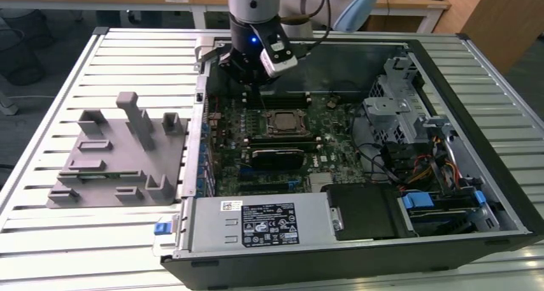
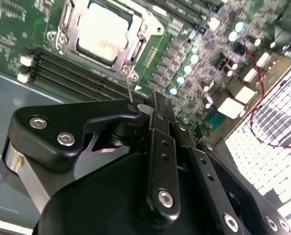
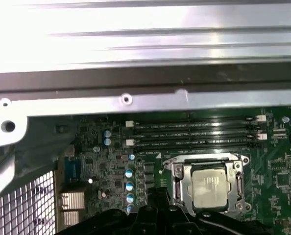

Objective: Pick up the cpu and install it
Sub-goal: 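Install the first cpu locking lever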

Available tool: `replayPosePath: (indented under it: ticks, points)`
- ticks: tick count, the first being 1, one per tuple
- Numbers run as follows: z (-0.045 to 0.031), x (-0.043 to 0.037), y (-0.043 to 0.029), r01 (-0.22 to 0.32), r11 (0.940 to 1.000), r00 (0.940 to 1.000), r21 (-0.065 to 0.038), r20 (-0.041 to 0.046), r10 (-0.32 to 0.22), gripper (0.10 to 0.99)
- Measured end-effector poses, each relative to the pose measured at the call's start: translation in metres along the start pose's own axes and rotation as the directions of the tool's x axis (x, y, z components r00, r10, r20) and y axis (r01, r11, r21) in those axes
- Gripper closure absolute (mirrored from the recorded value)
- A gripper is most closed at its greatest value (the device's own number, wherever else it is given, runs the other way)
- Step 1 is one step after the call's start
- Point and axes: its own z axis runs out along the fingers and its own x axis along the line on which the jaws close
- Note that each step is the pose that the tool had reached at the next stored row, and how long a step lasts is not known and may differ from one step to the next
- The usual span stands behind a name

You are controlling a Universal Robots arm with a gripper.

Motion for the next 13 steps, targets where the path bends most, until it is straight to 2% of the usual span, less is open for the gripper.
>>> replayPosePath:
  ticks: [5, 13]
  points:
    - [0.0027, 0.0029, 0.0083, 0.002, 1.0000, 1.0000, 0.000, 0.0000, -0.002, 0.980]
    - [0.0062, 0.0062, 0.0161, 0.027, 0.9996, 0.9996, 0.000, -0.0010, -0.027, 0.980]
